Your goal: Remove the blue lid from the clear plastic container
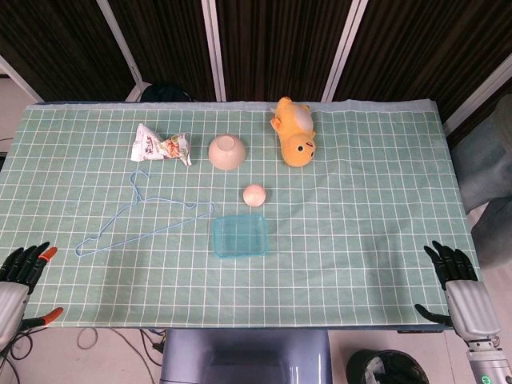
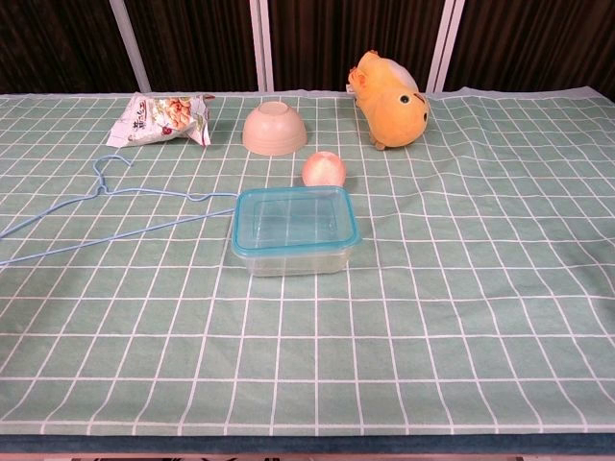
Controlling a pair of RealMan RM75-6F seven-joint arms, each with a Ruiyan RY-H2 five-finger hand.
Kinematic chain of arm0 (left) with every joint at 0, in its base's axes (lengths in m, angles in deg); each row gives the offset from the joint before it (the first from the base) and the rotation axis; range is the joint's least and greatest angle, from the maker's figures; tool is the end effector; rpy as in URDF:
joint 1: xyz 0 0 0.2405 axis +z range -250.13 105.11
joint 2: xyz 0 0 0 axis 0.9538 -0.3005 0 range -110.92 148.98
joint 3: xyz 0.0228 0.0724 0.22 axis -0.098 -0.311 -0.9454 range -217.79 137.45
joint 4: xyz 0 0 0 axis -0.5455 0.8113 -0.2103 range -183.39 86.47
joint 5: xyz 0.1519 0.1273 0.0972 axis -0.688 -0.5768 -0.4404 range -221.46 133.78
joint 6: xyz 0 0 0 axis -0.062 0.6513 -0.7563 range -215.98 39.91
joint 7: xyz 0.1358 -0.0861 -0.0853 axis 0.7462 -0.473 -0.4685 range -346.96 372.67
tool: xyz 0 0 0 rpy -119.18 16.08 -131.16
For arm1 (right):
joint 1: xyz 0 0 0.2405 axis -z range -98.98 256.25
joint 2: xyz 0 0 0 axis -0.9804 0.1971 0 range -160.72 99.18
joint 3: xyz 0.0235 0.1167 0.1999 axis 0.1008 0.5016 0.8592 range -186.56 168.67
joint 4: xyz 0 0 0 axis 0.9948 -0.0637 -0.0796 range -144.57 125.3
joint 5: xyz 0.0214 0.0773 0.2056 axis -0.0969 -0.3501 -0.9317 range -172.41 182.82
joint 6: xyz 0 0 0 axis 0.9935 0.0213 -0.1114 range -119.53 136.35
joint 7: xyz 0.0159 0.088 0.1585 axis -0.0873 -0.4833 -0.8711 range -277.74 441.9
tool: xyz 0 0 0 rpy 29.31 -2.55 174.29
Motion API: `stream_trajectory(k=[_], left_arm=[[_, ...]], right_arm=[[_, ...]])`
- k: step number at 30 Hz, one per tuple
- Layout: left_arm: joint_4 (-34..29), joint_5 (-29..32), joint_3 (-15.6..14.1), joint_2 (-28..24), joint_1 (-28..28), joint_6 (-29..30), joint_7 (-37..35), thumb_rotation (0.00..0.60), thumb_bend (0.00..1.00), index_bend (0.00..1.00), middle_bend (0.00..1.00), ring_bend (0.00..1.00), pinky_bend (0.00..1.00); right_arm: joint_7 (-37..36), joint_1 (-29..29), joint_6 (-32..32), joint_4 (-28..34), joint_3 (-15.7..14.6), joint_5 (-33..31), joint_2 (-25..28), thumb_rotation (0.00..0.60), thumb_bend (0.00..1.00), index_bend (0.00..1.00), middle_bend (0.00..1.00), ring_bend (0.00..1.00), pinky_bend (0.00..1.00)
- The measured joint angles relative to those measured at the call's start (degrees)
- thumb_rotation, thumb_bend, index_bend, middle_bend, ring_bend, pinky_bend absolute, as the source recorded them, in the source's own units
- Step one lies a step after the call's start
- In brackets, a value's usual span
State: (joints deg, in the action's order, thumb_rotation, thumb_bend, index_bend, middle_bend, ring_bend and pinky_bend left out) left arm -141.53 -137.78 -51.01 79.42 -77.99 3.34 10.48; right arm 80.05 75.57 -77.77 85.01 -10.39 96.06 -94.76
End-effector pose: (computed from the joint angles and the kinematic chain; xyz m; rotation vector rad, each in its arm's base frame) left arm -0.2882 0.1661 0.1301 -1.5708 -0.9415 -0.8870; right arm -0.2835 -0.1911 0.1207 1.4457 -0.9894 0.9457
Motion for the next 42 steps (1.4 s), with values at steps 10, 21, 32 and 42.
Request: stream_trajectory(k=[10, 21, 32, 42], left_arm=[[-3.07, 0.53, 0.90, -0.36, -0.14, -2.39, 0.21, 0.600, 0.00, 0.00, 0.00, 0.00, 0.02], [-18.21, 4.92, 6.07, -0.46, -6.59, -12.40, 10.30, 0.600, 0.00, 0.00, 0.00, 0.00, 0.02], [-26.62, 30.05, 18.14, 9.87, -19.91, -21.70, 33.90, 0.600, 0.00, 0.00, 0.00, 0.00, 0.02], [-25.33, 51.79, 25.57, 26.36, -33.91, -20.44, 52.65, 0.600, 0.00, 0.00, 0.00, 0.00, 0.02]], right_arm=[[0.13, 0.04, 0.67, 0.34, -0.11, 0.04, -0.26, 0.600, 0.21, 0.00, 0.00, 0.00, 0.00], [-0.44, 0.02, 1.45, 0.89, 0.59, -1.39, -0.34, 0.600, 0.21, 0.00, 0.00, 0.00, 0.00], [-1.36, -0.14, 3.10, 2.00, 0.89, -3.07, -0.08, 0.600, 0.21, 0.00, 0.00, 0.00, 0.00], [-2.46, -0.38, 4.62, 2.98, 1.41, -5.08, 0.16, 0.600, 0.21, 0.00, 0.00, 0.00, 0.00]])
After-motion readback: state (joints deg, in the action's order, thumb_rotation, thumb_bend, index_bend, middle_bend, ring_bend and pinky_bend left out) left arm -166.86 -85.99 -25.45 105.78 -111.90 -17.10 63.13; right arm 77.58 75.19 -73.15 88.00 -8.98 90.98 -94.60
